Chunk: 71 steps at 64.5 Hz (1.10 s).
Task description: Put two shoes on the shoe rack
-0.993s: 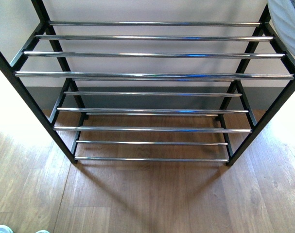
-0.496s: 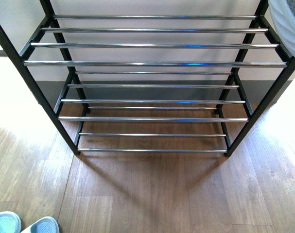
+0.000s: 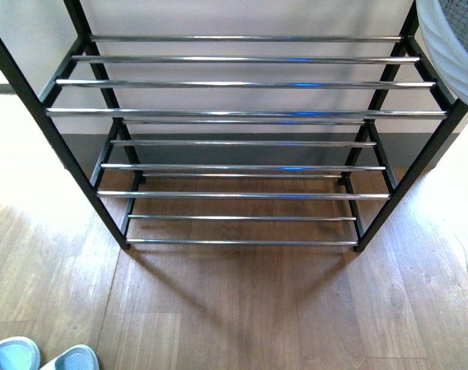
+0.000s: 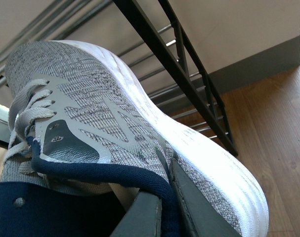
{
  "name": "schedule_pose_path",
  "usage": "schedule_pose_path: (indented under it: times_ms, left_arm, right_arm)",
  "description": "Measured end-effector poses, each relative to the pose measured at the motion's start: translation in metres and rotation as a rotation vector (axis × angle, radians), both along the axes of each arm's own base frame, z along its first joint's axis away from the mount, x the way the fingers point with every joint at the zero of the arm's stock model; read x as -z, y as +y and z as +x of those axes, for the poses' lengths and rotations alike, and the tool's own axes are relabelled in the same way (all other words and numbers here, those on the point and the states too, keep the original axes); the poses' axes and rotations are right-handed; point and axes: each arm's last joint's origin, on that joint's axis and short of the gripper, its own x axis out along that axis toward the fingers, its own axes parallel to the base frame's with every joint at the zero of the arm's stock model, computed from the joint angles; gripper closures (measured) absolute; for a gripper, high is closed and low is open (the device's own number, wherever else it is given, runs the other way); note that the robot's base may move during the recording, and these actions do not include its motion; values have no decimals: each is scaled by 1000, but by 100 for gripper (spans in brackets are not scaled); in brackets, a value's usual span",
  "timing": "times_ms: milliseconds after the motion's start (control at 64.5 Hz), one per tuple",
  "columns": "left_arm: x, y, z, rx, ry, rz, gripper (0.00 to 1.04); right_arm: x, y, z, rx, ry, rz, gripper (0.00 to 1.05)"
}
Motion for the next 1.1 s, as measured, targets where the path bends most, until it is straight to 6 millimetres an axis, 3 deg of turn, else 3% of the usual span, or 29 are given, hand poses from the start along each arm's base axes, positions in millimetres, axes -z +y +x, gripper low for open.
schedule_pose_path:
  times_ms: [791,915,1101]
  left_arm:
    - [0,0,0,-6,-2,3,103]
    - [0,0,0,-4,-1,3,103]
    - [0,0,0,-3,-1,2,103]
  right_arm:
    - [0,1,1,-48,-45,-24,103]
    - [-10,10,16,-142,-207,-206,103]
    - [-24,43,55,-143,-105,-216,103]
